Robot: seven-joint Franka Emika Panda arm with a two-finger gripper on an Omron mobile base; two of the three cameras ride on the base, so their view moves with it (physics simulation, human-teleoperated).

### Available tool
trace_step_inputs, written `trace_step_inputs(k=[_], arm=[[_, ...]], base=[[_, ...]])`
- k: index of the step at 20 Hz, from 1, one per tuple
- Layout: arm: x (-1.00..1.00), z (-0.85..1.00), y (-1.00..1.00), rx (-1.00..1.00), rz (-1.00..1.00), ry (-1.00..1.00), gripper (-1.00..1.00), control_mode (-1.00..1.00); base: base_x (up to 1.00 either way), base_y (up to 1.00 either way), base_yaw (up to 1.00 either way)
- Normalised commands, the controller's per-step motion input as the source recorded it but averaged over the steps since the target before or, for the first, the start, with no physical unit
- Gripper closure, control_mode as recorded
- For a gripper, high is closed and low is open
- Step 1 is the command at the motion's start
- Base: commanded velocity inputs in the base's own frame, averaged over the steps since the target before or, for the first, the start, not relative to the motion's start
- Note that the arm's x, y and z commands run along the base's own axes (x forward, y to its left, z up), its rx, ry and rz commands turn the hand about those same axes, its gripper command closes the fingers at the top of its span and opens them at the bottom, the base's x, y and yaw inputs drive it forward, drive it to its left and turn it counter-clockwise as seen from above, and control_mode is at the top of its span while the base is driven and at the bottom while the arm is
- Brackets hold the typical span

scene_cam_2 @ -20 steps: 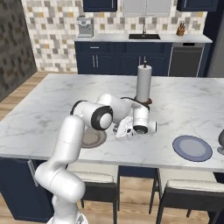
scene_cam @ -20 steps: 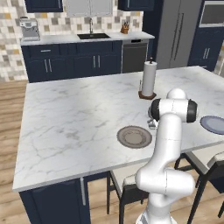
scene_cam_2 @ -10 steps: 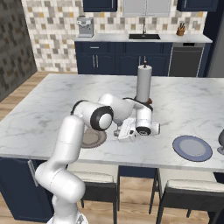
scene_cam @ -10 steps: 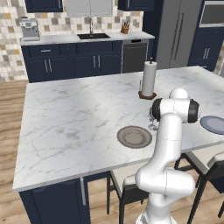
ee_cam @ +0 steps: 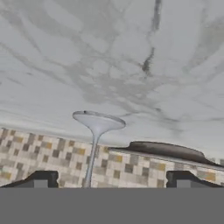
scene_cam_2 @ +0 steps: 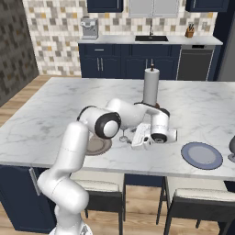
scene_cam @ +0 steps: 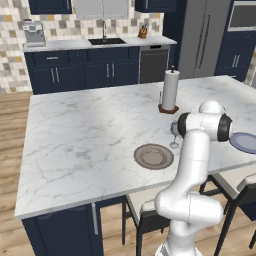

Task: Retrieve the wine glasses from the counter and place one next to each plate.

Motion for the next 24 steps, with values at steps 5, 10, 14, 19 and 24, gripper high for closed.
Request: trace_step_inputs(k=[5,10,14,19,24], arm=[[-0.63,0.54,-0.23,0.00,-0.08,-0.02,-1.00,-1.00],[-0.99,0.82,0.00,-0.01,-0.08,-0.15,-1.00,-1.00],[-0.84,0.89,0.02,-0.02,-0.07,-0.16,-1.00,-1.00],[-0.70,0.95,0.08,-0.01,-0.05,-0.16,-1.00,-1.00],[-0.65,0.90,0.37,-0.02,-0.01,-0.18,-1.00,-1.00]], base=[[0.00,0.00,0.00],[0.00,0.00,0.00],[0.00,0.00,0.00],[0.00,0.00,0.00],[0.00,0.00,0.00]])
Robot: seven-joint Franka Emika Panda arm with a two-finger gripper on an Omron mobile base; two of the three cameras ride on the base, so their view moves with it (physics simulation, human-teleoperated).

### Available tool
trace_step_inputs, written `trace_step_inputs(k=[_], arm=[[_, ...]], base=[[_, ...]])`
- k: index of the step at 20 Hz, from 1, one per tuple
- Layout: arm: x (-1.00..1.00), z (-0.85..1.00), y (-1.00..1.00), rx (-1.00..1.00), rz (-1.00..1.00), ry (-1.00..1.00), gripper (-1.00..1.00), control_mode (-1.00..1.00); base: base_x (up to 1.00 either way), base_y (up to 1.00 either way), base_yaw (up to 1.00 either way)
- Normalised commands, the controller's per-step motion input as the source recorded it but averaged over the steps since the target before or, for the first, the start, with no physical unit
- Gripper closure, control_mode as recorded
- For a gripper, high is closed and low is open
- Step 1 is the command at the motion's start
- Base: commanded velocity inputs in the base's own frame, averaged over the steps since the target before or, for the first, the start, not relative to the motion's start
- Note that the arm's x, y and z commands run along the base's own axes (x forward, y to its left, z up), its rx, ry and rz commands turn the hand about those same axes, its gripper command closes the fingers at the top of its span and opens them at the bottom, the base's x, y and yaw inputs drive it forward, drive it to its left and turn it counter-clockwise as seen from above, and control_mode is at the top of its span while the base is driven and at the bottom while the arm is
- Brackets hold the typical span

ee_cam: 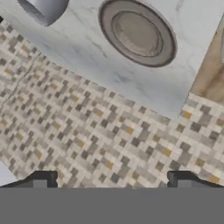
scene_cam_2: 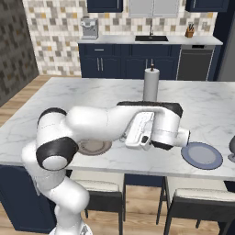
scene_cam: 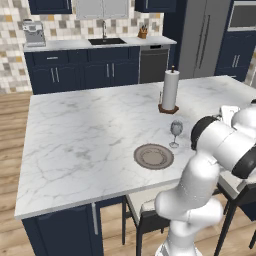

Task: Retrieve the wine glasses from the counter and place one next to each plate.

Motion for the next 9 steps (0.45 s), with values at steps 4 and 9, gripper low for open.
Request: trace_step_inputs(k=[4,9], arm=[[-0.79,0.79,0.56,-0.06,0.00,-0.23,-1.00,-1.00],[-0.96,0.68,0.67,-0.09,0.00,-0.30,-1.00,-1.00]], base=[[0.00,0.00,0.00],[0.00,0.00,0.00]])
